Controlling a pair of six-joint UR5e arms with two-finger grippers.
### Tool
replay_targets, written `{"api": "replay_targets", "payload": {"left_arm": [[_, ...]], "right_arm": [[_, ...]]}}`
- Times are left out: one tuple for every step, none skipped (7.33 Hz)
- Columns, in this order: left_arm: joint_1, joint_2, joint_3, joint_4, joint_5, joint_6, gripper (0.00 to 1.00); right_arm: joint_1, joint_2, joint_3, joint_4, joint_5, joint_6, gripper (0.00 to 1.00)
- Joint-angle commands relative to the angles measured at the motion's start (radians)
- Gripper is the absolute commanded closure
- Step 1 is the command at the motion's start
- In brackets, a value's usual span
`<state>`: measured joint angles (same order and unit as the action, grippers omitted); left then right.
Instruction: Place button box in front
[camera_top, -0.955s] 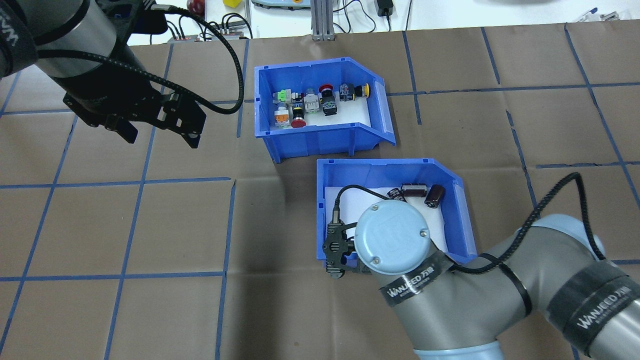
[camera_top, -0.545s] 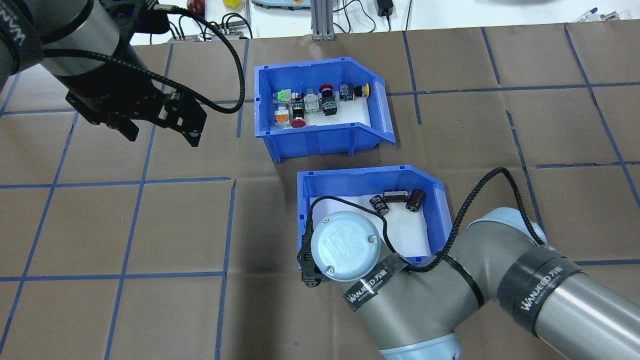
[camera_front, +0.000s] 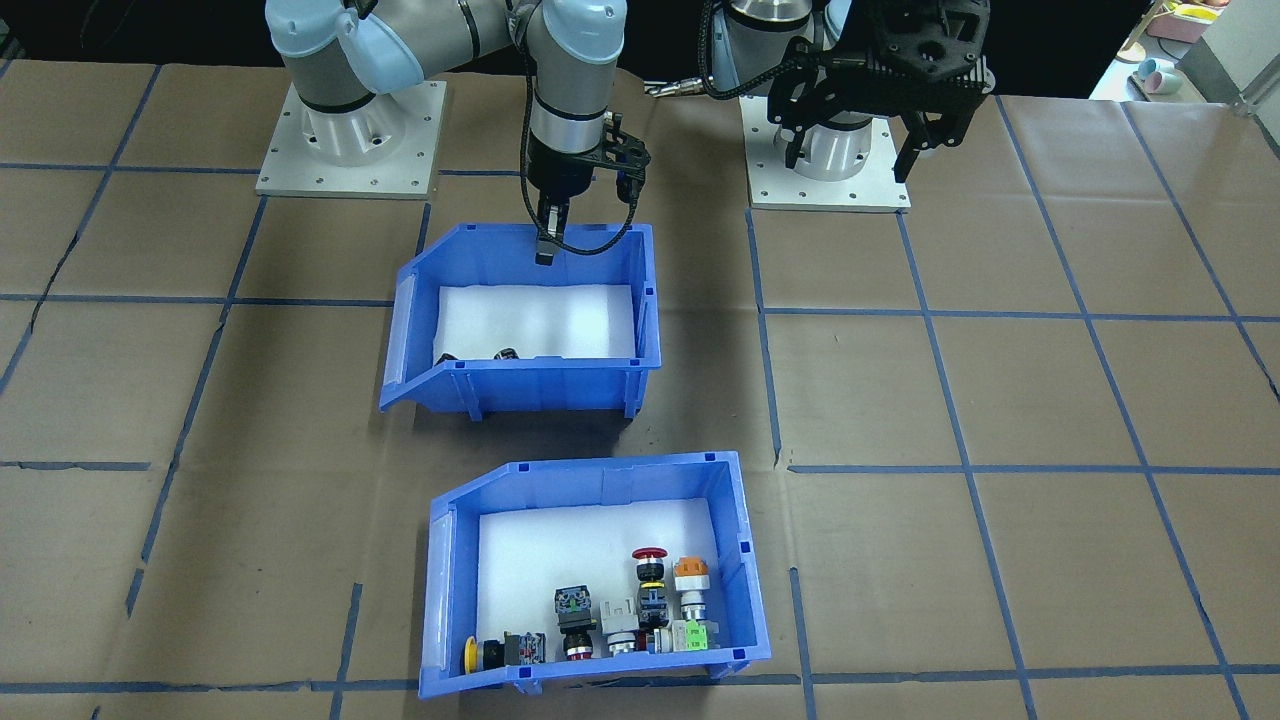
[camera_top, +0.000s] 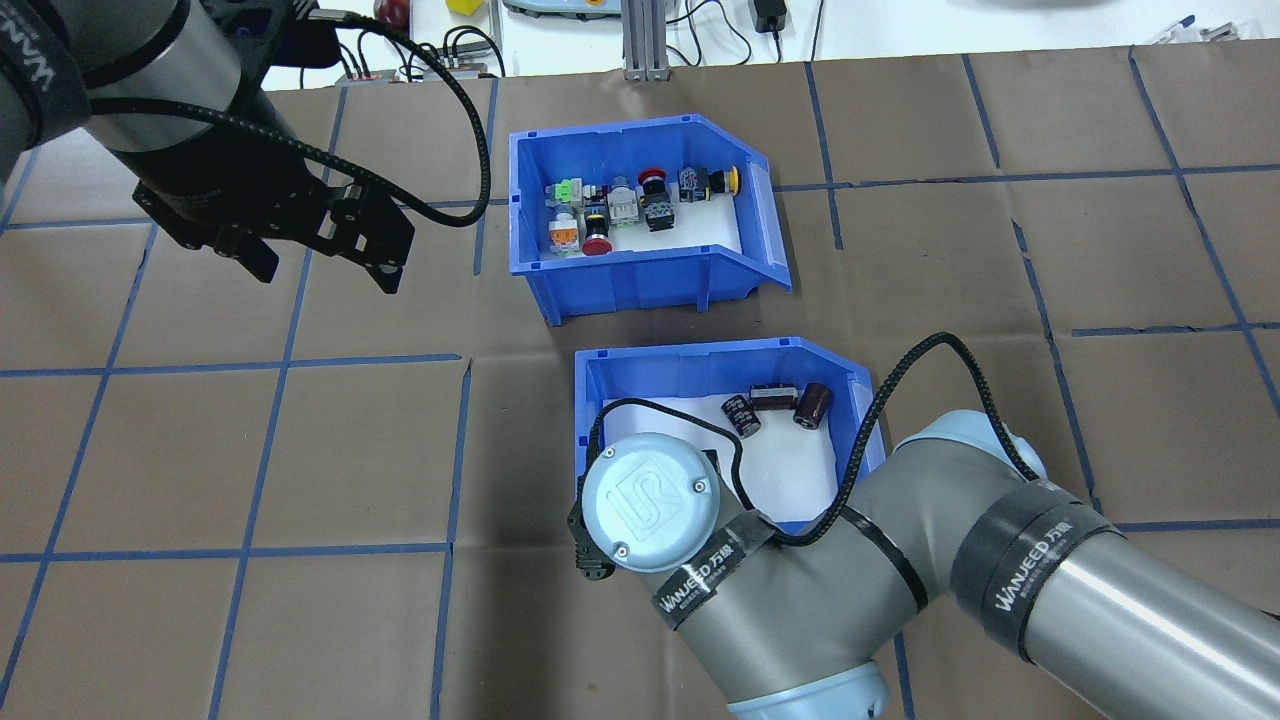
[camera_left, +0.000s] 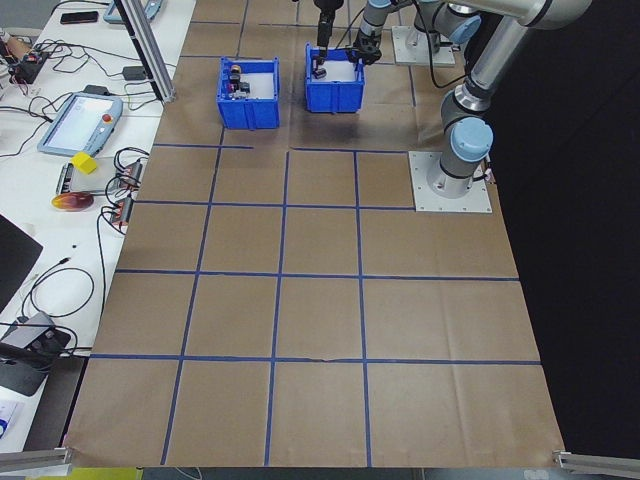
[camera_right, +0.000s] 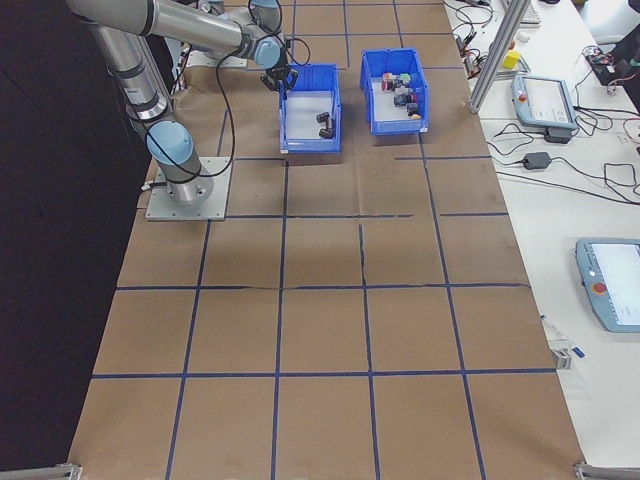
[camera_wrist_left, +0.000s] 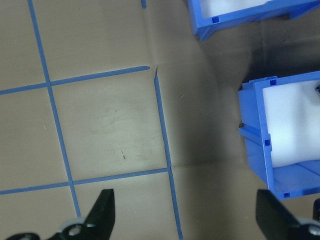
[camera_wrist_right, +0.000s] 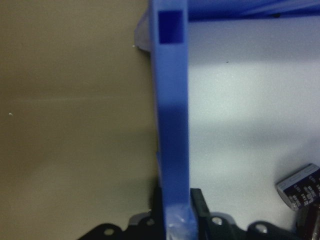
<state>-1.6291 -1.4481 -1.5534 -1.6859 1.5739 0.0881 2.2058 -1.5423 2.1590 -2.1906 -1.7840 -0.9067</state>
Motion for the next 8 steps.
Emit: {"api": "replay_targets", "payload": {"left_arm": [[0.0,-0.002,-0.001,0.0,0.0,-0.002,0.0],[0.0,-0.002,-0.001,0.0,0.0,-0.002,0.0],[0.0,-0.002,-0.001,0.0,0.0,-0.002,0.0],[0.0,-0.002,-0.004,0.0,0.0,-0.002,0.0],[0.0,0.003,-0.013,0.0,0.0,-0.002,0.0],[0.0,0.006,-0.013,0.0,0.0,-0.002,0.0],[0.0,0.006,-0.013,0.002,0.0,-0.002,0.0],[0.0,0.006,-0.013,0.002,0.0,-0.002,0.0]], "right_arm": [[-0.001,-0.005,-0.002,0.006,-0.003,0.003,0.0],[-0.003,-0.024,-0.008,0.015,-0.036,0.003,0.0],[-0.015,-0.069,-0.014,0.04,-0.041,0.002,0.0],[-0.035,-0.117,-0.045,0.108,-0.04,-0.007,0.0],[-0.059,-0.119,-0.095,0.164,-0.038,-0.009,0.0],[-0.117,-0.116,-0.125,0.185,-0.037,-0.012,0.0],[-0.206,-0.122,-0.13,0.184,-0.034,-0.014,0.0],[-0.309,-0.124,-0.14,0.17,-0.029,-0.014,0.0]]}}
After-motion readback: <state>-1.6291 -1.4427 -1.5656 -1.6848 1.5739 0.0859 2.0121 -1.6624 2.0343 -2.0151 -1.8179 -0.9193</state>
